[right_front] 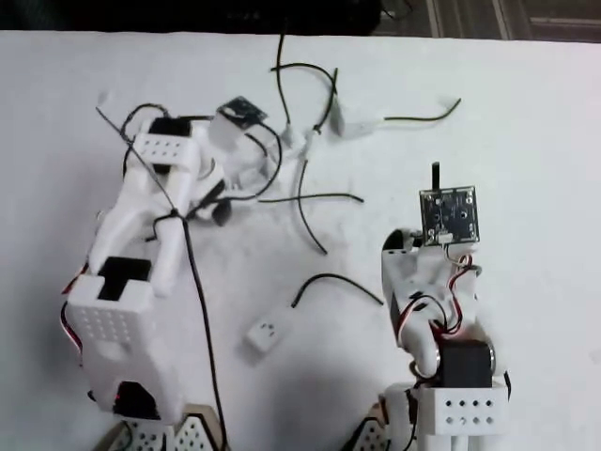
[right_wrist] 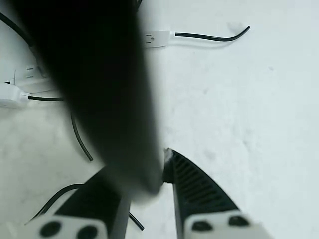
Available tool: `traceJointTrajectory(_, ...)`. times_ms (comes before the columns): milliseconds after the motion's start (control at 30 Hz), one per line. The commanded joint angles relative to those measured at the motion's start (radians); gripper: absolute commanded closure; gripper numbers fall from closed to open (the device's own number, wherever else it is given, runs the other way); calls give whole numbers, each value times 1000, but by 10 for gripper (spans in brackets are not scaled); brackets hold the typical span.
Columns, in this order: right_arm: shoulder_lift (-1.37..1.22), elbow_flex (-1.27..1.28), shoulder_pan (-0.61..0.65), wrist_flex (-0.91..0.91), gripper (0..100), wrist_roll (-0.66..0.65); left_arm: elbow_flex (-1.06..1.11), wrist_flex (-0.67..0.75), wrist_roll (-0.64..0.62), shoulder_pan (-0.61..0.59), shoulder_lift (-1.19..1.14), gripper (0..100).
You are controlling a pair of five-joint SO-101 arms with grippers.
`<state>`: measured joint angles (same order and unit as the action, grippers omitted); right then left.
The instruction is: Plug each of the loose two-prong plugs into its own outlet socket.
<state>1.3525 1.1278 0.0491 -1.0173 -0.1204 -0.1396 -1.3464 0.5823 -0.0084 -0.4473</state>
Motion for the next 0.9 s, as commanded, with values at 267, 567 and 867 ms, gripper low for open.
traceJointTrajectory(267,-4,-8,-1,22,981,-9,-91,74,3,-8,-1,722)
traceJointTrajectory(567,-4,-8,-1,22,981,-9,-135,92,138,4,-153,726)
traceJointTrajectory(867,-4,-8,-1,22,981,-9,-239,6,133,31,-196,845)
